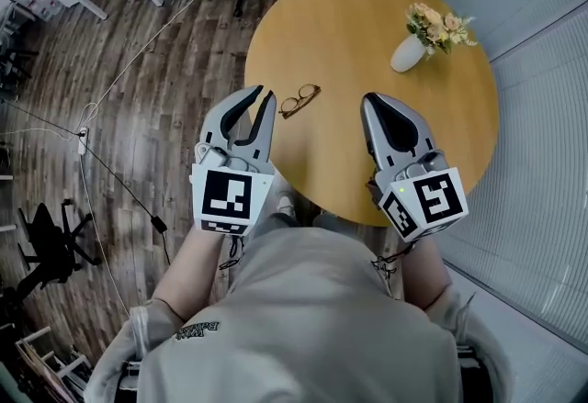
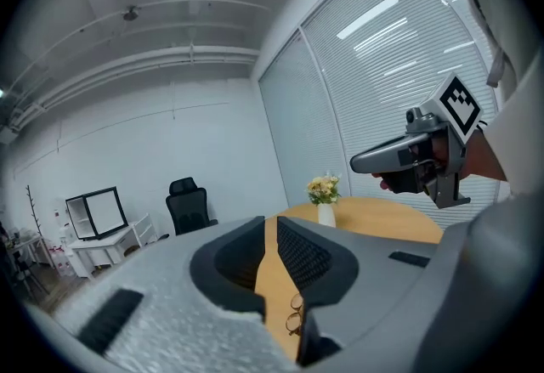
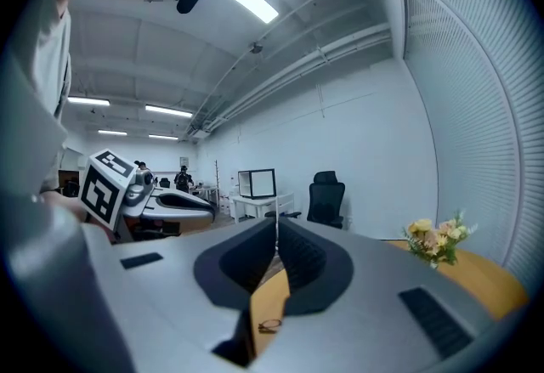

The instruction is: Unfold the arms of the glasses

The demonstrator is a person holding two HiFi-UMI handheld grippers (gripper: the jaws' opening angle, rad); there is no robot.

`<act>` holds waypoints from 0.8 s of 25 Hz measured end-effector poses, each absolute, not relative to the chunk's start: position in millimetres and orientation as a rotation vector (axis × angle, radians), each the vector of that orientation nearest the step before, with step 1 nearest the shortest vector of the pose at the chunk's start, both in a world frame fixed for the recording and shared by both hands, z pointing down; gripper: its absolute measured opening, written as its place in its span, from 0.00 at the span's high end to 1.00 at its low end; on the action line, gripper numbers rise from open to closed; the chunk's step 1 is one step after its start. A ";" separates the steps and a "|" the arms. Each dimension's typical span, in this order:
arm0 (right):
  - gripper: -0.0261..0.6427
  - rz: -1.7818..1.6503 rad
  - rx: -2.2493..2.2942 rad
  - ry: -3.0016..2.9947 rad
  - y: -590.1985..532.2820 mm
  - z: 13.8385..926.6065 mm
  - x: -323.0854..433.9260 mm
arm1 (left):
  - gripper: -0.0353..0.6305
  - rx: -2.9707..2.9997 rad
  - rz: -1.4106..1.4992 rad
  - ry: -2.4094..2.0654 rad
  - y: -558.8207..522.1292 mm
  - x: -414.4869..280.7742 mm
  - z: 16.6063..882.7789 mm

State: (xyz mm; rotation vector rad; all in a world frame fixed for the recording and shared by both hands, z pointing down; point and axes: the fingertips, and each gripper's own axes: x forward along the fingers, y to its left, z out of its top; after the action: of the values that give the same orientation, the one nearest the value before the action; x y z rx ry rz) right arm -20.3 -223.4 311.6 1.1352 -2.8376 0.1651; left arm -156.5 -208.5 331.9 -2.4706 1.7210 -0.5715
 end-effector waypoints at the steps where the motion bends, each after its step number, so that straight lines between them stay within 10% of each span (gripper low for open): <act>1: 0.92 0.168 1.136 -2.834 -227.8 313.1 -20.5 | 0.91 -2.473 -0.587 1.718 -213.7 -156.0 335.1; 20: 0.92 0.368 1.090 -2.676 -303.9 423.5 -31.9 | 0.72 -2.609 -1.049 1.624 -287.1 -150.9 509.5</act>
State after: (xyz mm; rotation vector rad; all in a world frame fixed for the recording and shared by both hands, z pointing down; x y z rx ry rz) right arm -31.9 -303.9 423.5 1.0896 -2.6756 0.3680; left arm -150.9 -287.1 509.5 -2.6086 1.6241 -1.0493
